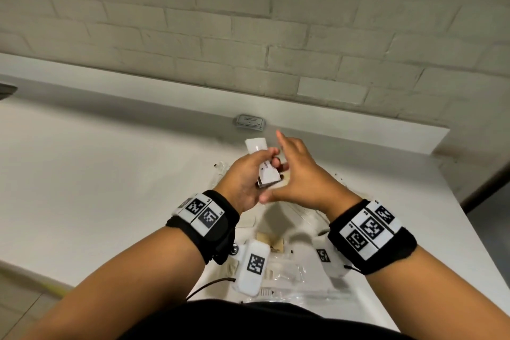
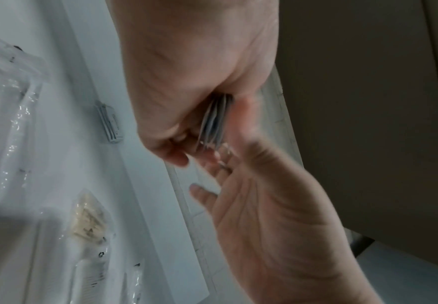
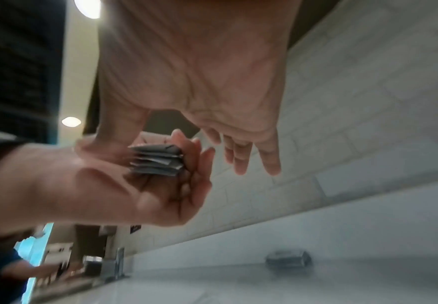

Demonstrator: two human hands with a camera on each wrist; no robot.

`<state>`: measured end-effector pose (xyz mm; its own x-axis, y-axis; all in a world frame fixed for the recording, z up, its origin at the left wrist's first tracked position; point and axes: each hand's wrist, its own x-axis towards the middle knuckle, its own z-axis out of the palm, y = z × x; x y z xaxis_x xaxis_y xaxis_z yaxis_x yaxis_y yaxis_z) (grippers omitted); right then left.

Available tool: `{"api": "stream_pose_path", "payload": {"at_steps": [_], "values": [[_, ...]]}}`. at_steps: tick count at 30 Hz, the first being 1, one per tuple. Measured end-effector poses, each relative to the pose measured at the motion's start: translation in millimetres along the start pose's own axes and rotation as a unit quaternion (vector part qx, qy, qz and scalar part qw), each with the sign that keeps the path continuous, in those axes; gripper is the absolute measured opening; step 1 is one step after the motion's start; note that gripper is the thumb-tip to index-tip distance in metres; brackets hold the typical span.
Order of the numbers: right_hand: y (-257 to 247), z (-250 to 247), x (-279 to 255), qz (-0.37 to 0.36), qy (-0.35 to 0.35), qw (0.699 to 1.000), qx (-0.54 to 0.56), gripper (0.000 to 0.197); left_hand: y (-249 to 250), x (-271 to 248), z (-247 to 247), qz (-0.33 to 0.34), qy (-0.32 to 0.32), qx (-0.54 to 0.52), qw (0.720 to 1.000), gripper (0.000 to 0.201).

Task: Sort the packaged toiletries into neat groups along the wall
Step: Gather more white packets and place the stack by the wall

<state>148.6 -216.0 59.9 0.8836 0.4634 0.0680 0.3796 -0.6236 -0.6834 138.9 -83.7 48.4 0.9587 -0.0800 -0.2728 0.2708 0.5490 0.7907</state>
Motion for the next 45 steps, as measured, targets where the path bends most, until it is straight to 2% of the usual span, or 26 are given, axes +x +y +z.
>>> {"api": "stream_pose_path", "payload": {"at_steps": [1,3,4,5,7,10,13,15,17,18,19,20,21,22,23,24,25,26,28,30,31,33,35,38,41,45], "values": [[2.6,0.5,2.6,0.028,0.029,0.997,0.070,0.107,2.2,2.9,-1.4,0.029,0.010,-0.034,0.999,0.018],[4.2,0.1,7.4,0.099,0.087,0.969,0.210,0.060,6.2,7.9,-3.4,0.079,0.020,-0.079,0.994,0.018],[2.9,-0.3,9.0,0.136,0.077,0.949,0.273,0.041,7.1,10.1,-3.2,0.089,0.022,-0.092,0.992,0.018],[2.6,1.2,10.5,0.159,0.043,0.932,0.324,0.032,6.7,11.3,-2.6,0.092,0.022,-0.098,0.991,0.018],[-0.2,7.0,13.0,0.167,-0.015,0.910,0.379,0.024,3.1,12.3,0.1,0.076,0.013,-0.093,0.993,0.018],[-3.2,15.1,18.3,0.162,-0.009,0.887,0.433,0.008,-4.3,14.6,-0.7,0.071,-0.001,-0.060,0.996,0.023],[-1.2,18.4,24.9,0.161,-0.007,0.873,0.460,0.013,-3.0,15.7,-6.7,0.075,-0.039,-0.053,0.995,0.037],[0.7,17.3,27.9,0.166,-0.005,0.872,0.460,0.013,-1.3,19.9,-14.0,0.086,-0.048,-0.023,0.995,0.012],[5.0,14.3,33.2,0.188,-0.003,0.868,0.459,0.011,2.8,27.4,-28.5,0.130,-0.020,0.038,0.991,0.033],[8.4,11.8,36.6,0.203,-0.006,0.869,0.451,0.011,9.1,31.3,-37.5,0.175,-0.008,0.107,0.979,0.041],[13.0,9.8,40.3,0.218,-0.011,0.872,0.437,0.012,19.0,33.6,-46.2,0.226,-0.011,0.200,0.953,0.044],[16.1,7.4,42.9,0.230,-0.020,0.878,0.419,0.013,30.1,33.9,-53.9,0.263,-0.039,0.315,0.911,0.044],[19.0,6.3,46.4,0.240,-0.032,0.883,0.403,0.014,41.0,34.8,-60.0,0.278,-0.078,0.449,0.846,0.043],[21.1,5.9,50.7,0.246,-0.046,0.886,0.391,0.014,50.6,38.3,-64.6,0.267,-0.125,0.579,0.760,0.040],[23.2,6.9,56.5,0.250,-0.059,0.888,0.381,0.013,58.5,43.5,-65.0,0.252,-0.170,0.684,0.663,0.037],[24.2,8.3,62.0,0.251,-0.072,0.892,0.369,0.012,63.6,48.6,-63.8,0.241,-0.201,0.754,0.578,0.035],[24.9,10.3,68.1,0.252,-0.084,0.896,0.355,0.011,66.4,54.4,-62.0,0.229,-0.219,0.795,0.518,0.032],[25.7,12.7,76.1,0.253,-0.091,0.899,0.346,0.011,68.6,61.3,-60.0,0.227,-0.224,0.815,0.485,0.030],[28.2,16.3,91.4,0.251,-0.094,0.904,0.333,0.008,71.5,78.9,-61.0,0.239,-0.216,0.831,0.453,0.027],[30.1,18.5,103.4,0.233,-0.084,0.924,0.290,0.009,73.1,96.4,-65.5,0.237,-0.205,0.835,0.452,0.028],[31.7,19.2,111.2,0.214,-0.076,0.947,0.227,0.019,74.8,108.4,-69.8,0.232,-0.198,0.833,0.462,0.029],[34.5,23.5,127.5,0.156,-0.061,0.986,0.027,0.039,77.7,132.3,-78.7,0.214,-0.183,0.825,0.491,0.030],[39.9,33.1,145.0,0.109,-0.045,0.984,-0.136,0.048,79.3,155.4,-86.1,0.189,-0.179,0.823,0.504,0.031],[56.3,50.0,181.0,0.099,-0.050,0.966,-0.232,0.042,82.8,189.6,-95.4,0.161,-0.180,0.823,0.514,0.030],[67.7,57.3,215.4,0.115,-0.060,0.956,-0.264,0.038,84.7,218.7,-105.8,0.139,-0.165,0.820,0.530,0.033],[77.6,63.2,252.8,0.138,-0.087,0.951,-0.263,0.041,80.9,248.8,-115.8,0.120,-0.156,0.814,0.547,0.061]]}}
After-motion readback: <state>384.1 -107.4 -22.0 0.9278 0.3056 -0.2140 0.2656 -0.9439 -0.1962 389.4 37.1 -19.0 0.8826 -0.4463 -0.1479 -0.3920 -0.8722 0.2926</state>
